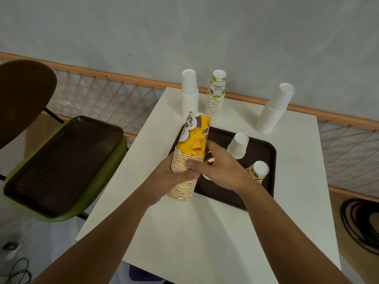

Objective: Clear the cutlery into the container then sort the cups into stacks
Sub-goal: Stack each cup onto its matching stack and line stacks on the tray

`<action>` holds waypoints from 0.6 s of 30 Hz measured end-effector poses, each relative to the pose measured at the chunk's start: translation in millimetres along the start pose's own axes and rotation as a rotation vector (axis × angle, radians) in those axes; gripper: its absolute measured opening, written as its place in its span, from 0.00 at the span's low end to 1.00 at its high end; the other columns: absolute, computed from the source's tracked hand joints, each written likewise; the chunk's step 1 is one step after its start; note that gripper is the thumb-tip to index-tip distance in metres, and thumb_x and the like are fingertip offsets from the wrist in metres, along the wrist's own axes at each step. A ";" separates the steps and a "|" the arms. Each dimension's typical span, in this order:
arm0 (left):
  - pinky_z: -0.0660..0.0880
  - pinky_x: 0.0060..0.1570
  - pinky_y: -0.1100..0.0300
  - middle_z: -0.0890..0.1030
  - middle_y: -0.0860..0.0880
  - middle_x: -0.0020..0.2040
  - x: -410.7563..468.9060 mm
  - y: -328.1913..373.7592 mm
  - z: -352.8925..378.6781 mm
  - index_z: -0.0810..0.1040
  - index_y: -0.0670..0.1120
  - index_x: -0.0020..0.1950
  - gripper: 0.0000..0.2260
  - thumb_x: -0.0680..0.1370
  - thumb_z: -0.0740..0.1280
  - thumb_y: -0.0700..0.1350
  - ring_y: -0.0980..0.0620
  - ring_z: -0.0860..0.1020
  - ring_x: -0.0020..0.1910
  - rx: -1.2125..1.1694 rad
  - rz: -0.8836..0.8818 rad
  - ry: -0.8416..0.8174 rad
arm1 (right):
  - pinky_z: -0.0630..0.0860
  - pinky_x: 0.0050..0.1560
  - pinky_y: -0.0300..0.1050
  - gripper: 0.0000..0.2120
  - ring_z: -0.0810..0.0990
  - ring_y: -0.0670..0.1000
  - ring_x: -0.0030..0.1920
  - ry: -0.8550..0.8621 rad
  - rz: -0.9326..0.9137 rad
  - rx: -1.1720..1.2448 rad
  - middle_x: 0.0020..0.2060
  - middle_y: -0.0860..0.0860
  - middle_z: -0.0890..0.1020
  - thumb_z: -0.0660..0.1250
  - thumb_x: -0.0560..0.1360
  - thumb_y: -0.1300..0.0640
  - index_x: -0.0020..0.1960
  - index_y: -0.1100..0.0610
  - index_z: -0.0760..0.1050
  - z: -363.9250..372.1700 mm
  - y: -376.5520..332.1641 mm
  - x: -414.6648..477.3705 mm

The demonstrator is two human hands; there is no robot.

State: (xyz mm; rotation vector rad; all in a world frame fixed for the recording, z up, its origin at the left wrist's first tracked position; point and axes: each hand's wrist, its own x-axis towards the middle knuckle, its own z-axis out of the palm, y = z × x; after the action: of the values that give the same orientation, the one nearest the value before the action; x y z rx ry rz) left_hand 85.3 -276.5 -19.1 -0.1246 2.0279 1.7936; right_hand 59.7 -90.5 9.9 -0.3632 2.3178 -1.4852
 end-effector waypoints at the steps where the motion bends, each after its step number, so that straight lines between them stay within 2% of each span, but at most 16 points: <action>1: 0.77 0.62 0.52 0.81 0.58 0.63 0.2 0.2 0.2 0.72 0.63 0.68 0.29 0.70 0.79 0.52 0.52 0.80 0.62 0.006 0.010 0.004 | 0.78 0.58 0.39 0.27 0.79 0.42 0.59 0.005 0.004 0.003 0.63 0.41 0.80 0.71 0.76 0.43 0.72 0.47 0.70 0.1 1.1 0.7; 3: 0.77 0.58 0.58 0.80 0.61 0.61 -0.2 1.6 0.2 0.71 0.64 0.65 0.26 0.72 0.77 0.49 0.55 0.80 0.60 0.019 0.029 0.018 | 0.78 0.58 0.38 0.28 0.79 0.43 0.60 0.016 0.009 0.031 0.63 0.41 0.80 0.72 0.75 0.43 0.72 0.48 0.70 1.6 0.2 1.1; 6: 0.76 0.60 0.58 0.78 0.62 0.61 2.2 3.3 1.1 0.69 0.62 0.68 0.25 0.76 0.74 0.45 0.57 0.79 0.59 0.052 0.050 0.066 | 0.76 0.55 0.34 0.29 0.79 0.43 0.60 0.065 -0.004 0.057 0.63 0.41 0.79 0.73 0.75 0.45 0.72 0.50 0.69 5.9 -2.4 3.4; 9: 0.74 0.54 0.68 0.76 0.64 0.61 2.2 7.9 3.1 0.66 0.60 0.71 0.28 0.77 0.74 0.43 0.60 0.77 0.57 0.084 0.083 0.093 | 0.75 0.54 0.32 0.30 0.78 0.43 0.60 0.093 0.011 0.039 0.64 0.42 0.79 0.74 0.75 0.47 0.73 0.50 0.69 7.4 -4.8 6.3; 12: 0.76 0.62 0.60 0.79 0.56 0.66 2.0 3.8 -1.3 0.69 0.53 0.74 0.31 0.74 0.78 0.43 0.55 0.80 0.63 0.088 0.115 0.087 | 0.77 0.57 0.38 0.30 0.79 0.43 0.60 0.110 0.017 0.031 0.63 0.43 0.80 0.75 0.74 0.45 0.72 0.49 0.70 9.1 -6.1 9.5; 14: 0.76 0.63 0.58 0.80 0.55 0.66 2.9 3.1 -0.2 0.71 0.51 0.72 0.30 0.73 0.79 0.42 0.55 0.80 0.64 0.088 0.136 0.102 | 0.78 0.58 0.40 0.30 0.79 0.44 0.60 0.127 0.017 0.038 0.63 0.42 0.80 0.75 0.73 0.43 0.72 0.49 0.70 11.0 -7.2 10.8; 16: 0.72 0.61 0.61 0.75 0.57 0.66 7.6 5.8 4.2 0.67 0.54 0.69 0.29 0.74 0.77 0.41 0.56 0.77 0.62 0.136 0.151 0.174 | 0.77 0.57 0.37 0.31 0.79 0.44 0.61 0.139 0.009 0.035 0.63 0.42 0.80 0.75 0.73 0.43 0.72 0.49 0.70 11.6 -9.1 11.7; 18: 0.71 0.60 0.61 0.72 0.58 0.64 12.6 6.6 7.3 0.62 0.58 0.70 0.34 0.73 0.78 0.44 0.58 0.74 0.58 0.157 0.163 0.200 | 0.77 0.56 0.36 0.31 0.79 0.44 0.60 0.149 0.000 0.030 0.63 0.42 0.80 0.76 0.72 0.43 0.71 0.49 0.70 11.2 -11.3 12.3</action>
State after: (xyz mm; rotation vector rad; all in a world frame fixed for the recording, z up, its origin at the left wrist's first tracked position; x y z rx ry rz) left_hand 73.5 -265.8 -18.2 -0.0974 2.3736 1.7700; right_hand 53.7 -109.2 14.0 -0.2516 2.4057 -1.5954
